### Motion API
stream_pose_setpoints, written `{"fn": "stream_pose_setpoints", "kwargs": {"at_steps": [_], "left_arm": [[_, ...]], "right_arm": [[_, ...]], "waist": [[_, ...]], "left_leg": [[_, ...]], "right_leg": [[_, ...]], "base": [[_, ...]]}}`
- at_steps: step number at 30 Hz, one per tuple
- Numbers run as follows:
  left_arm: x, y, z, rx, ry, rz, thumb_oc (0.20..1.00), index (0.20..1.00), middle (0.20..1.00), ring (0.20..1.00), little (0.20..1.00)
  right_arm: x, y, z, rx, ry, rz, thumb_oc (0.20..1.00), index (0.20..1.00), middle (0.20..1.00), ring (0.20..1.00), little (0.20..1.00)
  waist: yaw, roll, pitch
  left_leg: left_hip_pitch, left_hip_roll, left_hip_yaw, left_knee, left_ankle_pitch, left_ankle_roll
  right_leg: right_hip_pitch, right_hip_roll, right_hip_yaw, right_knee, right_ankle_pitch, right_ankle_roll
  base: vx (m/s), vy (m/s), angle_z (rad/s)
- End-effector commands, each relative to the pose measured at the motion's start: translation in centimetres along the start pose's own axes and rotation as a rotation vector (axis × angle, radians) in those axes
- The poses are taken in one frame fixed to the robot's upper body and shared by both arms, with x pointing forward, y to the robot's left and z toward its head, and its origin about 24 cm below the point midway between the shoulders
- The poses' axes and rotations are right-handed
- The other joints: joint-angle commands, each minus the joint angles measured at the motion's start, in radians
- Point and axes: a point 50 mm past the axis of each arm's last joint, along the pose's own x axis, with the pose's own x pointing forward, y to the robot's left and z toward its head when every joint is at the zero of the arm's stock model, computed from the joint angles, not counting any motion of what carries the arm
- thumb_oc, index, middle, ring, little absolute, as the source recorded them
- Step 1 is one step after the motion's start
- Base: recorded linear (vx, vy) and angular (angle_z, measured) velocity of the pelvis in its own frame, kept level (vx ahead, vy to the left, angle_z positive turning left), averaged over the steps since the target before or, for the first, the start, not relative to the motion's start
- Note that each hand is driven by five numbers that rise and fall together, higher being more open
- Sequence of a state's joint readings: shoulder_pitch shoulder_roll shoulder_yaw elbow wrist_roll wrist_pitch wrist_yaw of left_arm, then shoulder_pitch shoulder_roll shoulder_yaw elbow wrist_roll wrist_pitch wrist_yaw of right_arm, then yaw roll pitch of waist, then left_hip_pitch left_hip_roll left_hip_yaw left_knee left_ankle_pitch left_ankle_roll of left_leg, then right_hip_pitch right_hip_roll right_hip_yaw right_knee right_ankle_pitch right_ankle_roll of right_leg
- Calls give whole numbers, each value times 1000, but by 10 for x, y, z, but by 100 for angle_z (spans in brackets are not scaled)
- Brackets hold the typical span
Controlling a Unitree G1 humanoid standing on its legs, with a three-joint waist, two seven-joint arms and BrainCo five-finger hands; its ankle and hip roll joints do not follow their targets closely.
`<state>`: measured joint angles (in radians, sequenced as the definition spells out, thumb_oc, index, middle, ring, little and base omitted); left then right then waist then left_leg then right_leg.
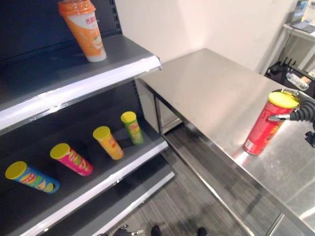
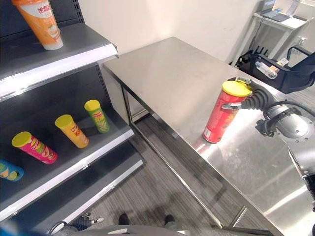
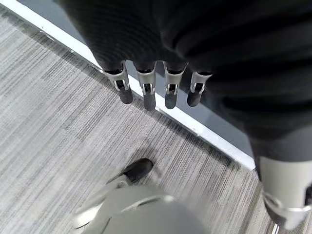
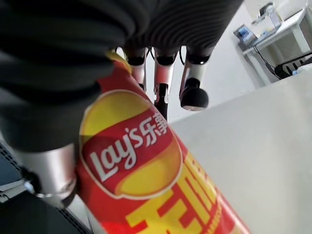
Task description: Put the goods on the table back onto the shelves and tidy them up.
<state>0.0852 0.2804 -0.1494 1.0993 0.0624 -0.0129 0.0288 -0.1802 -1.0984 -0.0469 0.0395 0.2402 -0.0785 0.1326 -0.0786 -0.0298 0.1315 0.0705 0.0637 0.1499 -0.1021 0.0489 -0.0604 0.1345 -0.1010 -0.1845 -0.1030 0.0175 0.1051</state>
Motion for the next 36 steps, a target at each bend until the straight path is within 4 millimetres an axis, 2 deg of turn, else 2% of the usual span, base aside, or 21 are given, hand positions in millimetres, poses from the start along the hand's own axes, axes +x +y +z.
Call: {"fn": "stream_pose_setpoints", "kwargs": {"at_steps": [1, 2, 5, 6, 7, 10, 11, 15, 18, 19, 20, 22, 24, 27, 28, 29, 31, 32, 34, 35, 36], "left_arm": [[3, 23, 20, 59, -61, 66, 1000, 1000, 1000, 1000, 1000], [3, 23, 20, 59, -61, 66, 1000, 1000, 1000, 1000, 1000], [2, 21, 19, 18, -68, 70, 1000, 1000, 1000, 1000, 1000], [2, 21, 19, 17, -68, 71, 1000, 1000, 1000, 1000, 1000], [3, 21, 23, -12, -79, 80, 1000, 1000, 1000, 1000, 1000], [3, 20, 24, -22, -81, 83, 1000, 1000, 1000, 1000, 1000], [3, 21, 22, -32, -73, 91, 1000, 1000, 1000, 1000, 1000], [2, 24, 19, -60, -61, 111, 1000, 1000, 1000, 1000, 1000], [3, 30, 20, -74, -61, 144, 1000, 1000, 1000, 1000, 1000], [3, 30, 21, -73, -61, 143, 1000, 1000, 1000, 1000, 1000], [3, 31, 20, -52, -58, 146, 1000, 1000, 1000, 1000, 1000], [4, 34, 25, -1, -69, 138, 1000, 1000, 1000, 1000, 1000], [3, 48, 28, 67, -78, 159, 1000, 1000, 1000, 1000, 1000], [1, 62, 29, 104, -81, 181, 1000, 1000, 1000, 1000, 1000], [0, 67, 30, 108, -83, 195, 1000, 1000, 1000, 1000, 1000], [-1, 76, 34, 102, -95, 219, 1000, 1000, 1000, 1000, 1000], [-3, 83, 38, 103, -112, 236, 1000, 1000, 1000, 1000, 1000], [-3, 85, 40, 100, -118, 238, 1000, 1000, 1000, 1000, 1000], [-2, 81, 40, 100, -116, 222, 1000, 1000, 1000, 1000, 1000], [-1, 76, 37, 97, -104, 203, 1000, 1000, 1000, 1000, 1000], [-1, 74, 39, 87, -110, 196, 1000, 1000, 1000, 1000, 1000]], "right_arm": [[3, -27, 49, -42, -256, -195, 200, 200, 200, 200, 200], [3, -27, 49, -41, -255, -195, 200, 200, 200, 200, 200], [3, -19, 78, -59, -393, -175, 200, 200, 200, 200, 200], [3, -19, 79, -59, -394, -175, 200, 200, 200, 200, 200], [4, -14, 90, -51, -452, -158, 200, 200, 200, 200, 200], [4, -11, 94, -54, -474, -149, 200, 200, 200, 200, 200], [5, -8, 96, -94, -475, -143, 200, 200, 200, 200, 200], [6, -5, 98, -134, -482, -138, 200, 200, 200, 200, 200], [2, -7, 101, -177, -485, -139, 200, 200, 200, 200, 200], [2, -7, 101, -177, -484, -140, 200, 200, 200, 200, 200], [-2, -8, 101, -158, -487, -149, 200, 200, 200, 200, 200], [-6, -9, 96, -150, -470, -179, 200, 200, 200, 200, 200], [-7, -1, 87, -154, -434, -196, 200, 200, 200, 200, 200], [-8, 4, 82, -121, -413, -213, 200, 200, 200, 200, 200], [-7, 6, 81, -109, -414, -215, 200, 200, 200, 200, 200], [-5, 13, 81, -97, -416, -199, 200, 200, 200, 200, 200], [-4, 16, 83, -81, -429, -192, 200, 200, 200, 200, 200], [-2, 19, 85, -83, -439, -174, 200, 200, 200, 200, 200], [0, 20, 87, -93, -445, -150, 200, 200, 200, 200, 200], [1, 21, 90, -112, -458, -138, 200, 200, 200, 200, 200], [1, 21, 93, -121, -471, -133, 200, 200, 200, 200, 200]], "waist": [[51, -11, -11], [51, -11, -11], [83, -6, 25], [80, -6, 25], [109, -7, 55], [113, -10, 60], [110, -11, 64], [93, -6, 59], [56, 13, 48], [56, 13, 49], [29, 32, 29], [17, 26, 21], [19, 4, 26], [11, -9, 36], [10, -11, 47], [5, -8, 64], [14, -11, 71], [24, -7, 68], [29, -11, 57], [35, -25, 47], [41, -36, 42]], "left_leg": [[19, 100, 54, 82, -94, -90], [17, 101, 52, 85, -95, -91], [-57, 114, 2, 183, -83, -114], [-58, 115, -1, 184, -83, -114], [-123, 104, -67, 206, -28, -155], [-164, 102, -86, 193, -9, -159], [-142, 138, -32, 197, -27, -142], [-83, 175, 23, 240, -60, -123], [28, 236, 35, 299, -62, -147], [28, 237, 34, 299, -62, -147], [75, 239, 23, 239, -85, -157], [83, 213, 85, 159, -166, -139], [109, 122, 114, 45, -195, -97], [104, 90, 115, 15, -194, -79], [101, 89, 112, 15, -188, -72], [90, 93, 102, 15, -173, -56], [67, 83, 95, 15, -153, -33], [47, 78, 82, 15, -141, -17], [29, 60, 69, 15, -123, -4], [20, 39, 61, 15, -121, 0], [10, 26, 54, 15, -116, 1]], "right_leg": [[-13, -46, -74, 73, -139, 45], [-13, -46, -75, 73, -139, 45], [0, -28, -85, 58, -162, 21], [1, -27, -87, 57, -162, 20], [4, -20, -103, 52, -166, 8], [-5, -27, -142, 47, -156, 9], [-23, -44, -175, 55, -146, 14], [-56, -73, -212, 61, -117, 16], [-108, -126, -262, 87, -78, 32], [-107, -126, -263, 88, -79, 32], [-145, -169, -271, 97, -33, 63], [-166, -245, -287, 92, 38, 106], [-210, -324, -259, 86, 136, 155], [-245, -336, -197, 106, 178, 157], [-261, -330, -161, 125, 202, 157], [-280, -290, -106, 173, 168, 151], [-274, -239, -78, 242, 95, 130], [-263, -156, -58, 322, -18, 102], [-256, -53, -9, 377, -105, 82], [-223, 31, 27, 354, -154, 53], [-209, 47, 36, 308, -149, 37]], "base": [[-72, -103, 3], [-88, -122, 4], [-117, -120, 13], [-245, -134, 33], [-158, -59, 33], [-212, -43, 61], [-127, 40, 86], [-159, 114, 64], [-129, 257, 58], [-115, 576, 83], [-62, 514, 92], [-100, 769, 90], [-116, 801, 42], [-97, 366, -15], [-147, 179, -1], [-227, 248, 5], [-244, 232, 33], [-204, 203, 24], [-148, 146, -15], [-100, 48, -15], [-89, -26, -7]]}}
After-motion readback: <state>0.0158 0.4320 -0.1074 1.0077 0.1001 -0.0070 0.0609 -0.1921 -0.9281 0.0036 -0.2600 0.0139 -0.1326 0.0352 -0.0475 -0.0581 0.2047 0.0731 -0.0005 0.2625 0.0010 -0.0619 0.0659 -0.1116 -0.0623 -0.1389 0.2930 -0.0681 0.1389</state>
